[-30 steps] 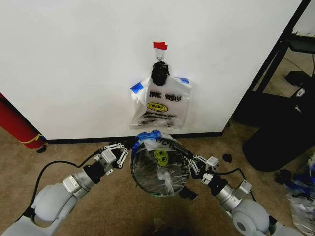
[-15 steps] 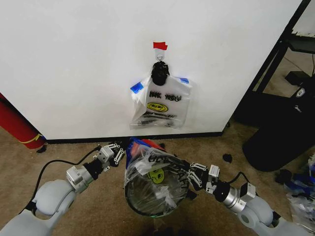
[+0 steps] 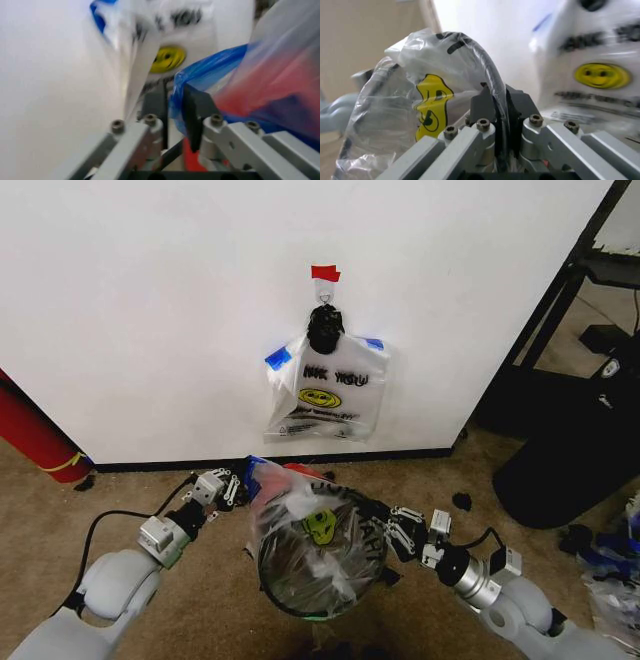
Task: Pick up the garbage bag from the wall and place it over the trash bin.
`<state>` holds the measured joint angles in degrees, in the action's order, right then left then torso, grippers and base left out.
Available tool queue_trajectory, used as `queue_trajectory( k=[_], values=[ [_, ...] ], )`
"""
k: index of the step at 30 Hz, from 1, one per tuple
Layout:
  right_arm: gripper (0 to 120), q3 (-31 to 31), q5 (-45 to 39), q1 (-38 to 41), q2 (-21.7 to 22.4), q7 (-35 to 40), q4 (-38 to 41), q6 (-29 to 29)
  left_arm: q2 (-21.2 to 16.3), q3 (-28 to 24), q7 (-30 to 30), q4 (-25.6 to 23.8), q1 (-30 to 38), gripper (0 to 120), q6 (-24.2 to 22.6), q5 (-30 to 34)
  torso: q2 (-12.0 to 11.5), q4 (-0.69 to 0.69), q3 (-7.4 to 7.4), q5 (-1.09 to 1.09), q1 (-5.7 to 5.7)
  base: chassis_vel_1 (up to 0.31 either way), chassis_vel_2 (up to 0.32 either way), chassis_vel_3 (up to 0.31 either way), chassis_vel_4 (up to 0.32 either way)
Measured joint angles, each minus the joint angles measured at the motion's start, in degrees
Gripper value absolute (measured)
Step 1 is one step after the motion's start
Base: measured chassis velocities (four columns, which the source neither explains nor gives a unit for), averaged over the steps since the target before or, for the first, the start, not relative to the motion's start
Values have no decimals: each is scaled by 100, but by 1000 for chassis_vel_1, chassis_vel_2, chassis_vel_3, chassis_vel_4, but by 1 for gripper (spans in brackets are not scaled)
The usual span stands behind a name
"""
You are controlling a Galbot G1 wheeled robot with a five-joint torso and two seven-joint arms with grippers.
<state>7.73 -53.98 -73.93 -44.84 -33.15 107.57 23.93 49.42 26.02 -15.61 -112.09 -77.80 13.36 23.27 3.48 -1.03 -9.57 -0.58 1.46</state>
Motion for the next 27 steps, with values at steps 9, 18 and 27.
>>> queue_trajectory(
  k=[9, 18, 27],
  values=[
    [1, -142, -217, -22, -296, 1106, -91, -122, 136, 69, -219, -1, -68, 48, 239, 167, 0, -1, 0, 0, 0, 0, 0, 0, 0],
    [1, -279, 448, -173, -670, 3573, 466, -248, 398, 38, 1543, -1083, -455, 90, -381, 259, 0, -1, 0, 1, 0, 0, 0, 0, 0],
    [1, -510, 1248, -8, -874, 3917, 462, 67, 754, -646, 1146, -1777, -955, 75, -776, 51, 1, 1, 1, 1, 0, 0, 0, 0, 0]
  ],
)
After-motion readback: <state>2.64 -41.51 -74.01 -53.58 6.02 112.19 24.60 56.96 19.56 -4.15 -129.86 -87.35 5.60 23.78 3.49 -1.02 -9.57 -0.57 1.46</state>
